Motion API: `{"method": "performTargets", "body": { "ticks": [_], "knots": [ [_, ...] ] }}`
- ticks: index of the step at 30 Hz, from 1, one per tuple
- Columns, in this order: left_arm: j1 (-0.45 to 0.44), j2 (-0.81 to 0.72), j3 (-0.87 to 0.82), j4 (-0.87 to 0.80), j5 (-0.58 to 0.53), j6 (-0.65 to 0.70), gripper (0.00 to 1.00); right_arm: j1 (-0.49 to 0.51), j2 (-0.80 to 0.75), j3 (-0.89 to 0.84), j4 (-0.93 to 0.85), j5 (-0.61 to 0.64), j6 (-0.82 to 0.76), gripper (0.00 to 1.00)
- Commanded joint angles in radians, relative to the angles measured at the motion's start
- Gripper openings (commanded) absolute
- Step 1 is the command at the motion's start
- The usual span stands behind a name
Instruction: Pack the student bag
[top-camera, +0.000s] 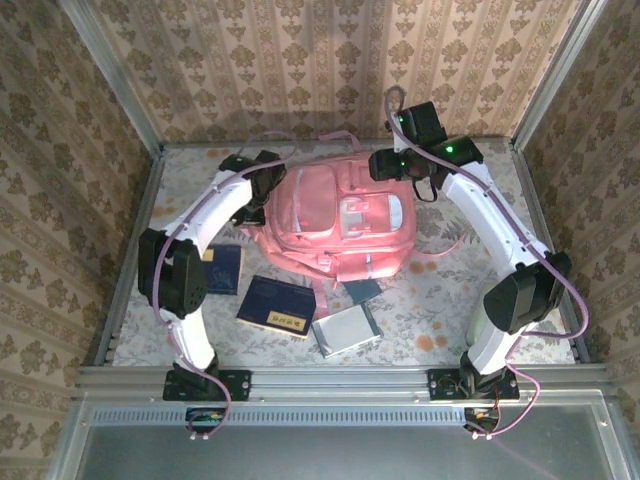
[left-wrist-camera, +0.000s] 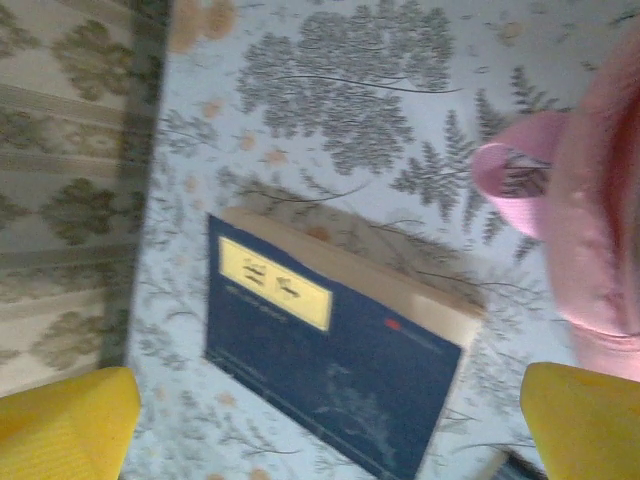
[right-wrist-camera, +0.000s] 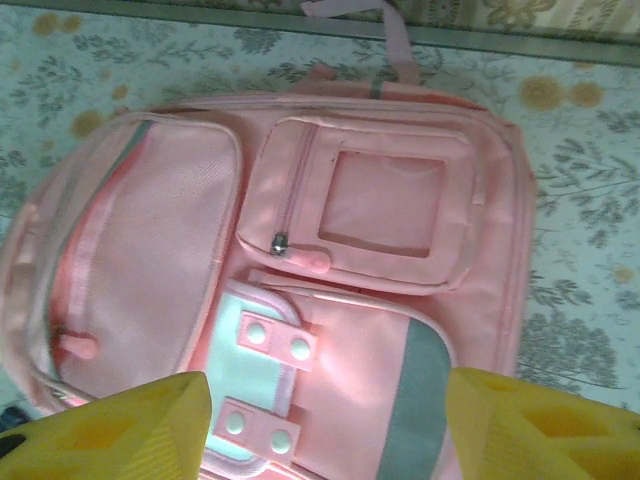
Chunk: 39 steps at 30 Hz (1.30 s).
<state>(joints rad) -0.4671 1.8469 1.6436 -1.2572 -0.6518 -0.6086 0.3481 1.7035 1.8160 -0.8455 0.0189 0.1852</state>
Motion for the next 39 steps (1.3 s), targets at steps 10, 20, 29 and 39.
{"method": "performTargets", "body": {
  "ticks": [10, 20, 29, 39],
  "knots": [
    [-0.123, -0.346, -0.192, 0.347, 0.234, 0.23, 1.0, -0.081, -0.275, -0.322, -0.037, 0.182, 0.138, 0.67],
    [-0.123, -0.539, -0.325, 0.581, 0.658, 0.308, 1.0, -0.227, -0.429, -0.633, -0.201, 0.413, 0.451, 0.84],
    [-0.096, -0.55, -0.378, 0.639, 0.763, 0.309, 1.0, -0.563, -0.577, -0.893, -0.19, 0.257, 0.607, 1.0],
    [-0.07, -0.52, -0.391, 0.67, 0.841, 0.275, 1.0, -0.693, -0.651, -1.094, -0.101, 0.15, 0.67, 1.0]
  ]
}}
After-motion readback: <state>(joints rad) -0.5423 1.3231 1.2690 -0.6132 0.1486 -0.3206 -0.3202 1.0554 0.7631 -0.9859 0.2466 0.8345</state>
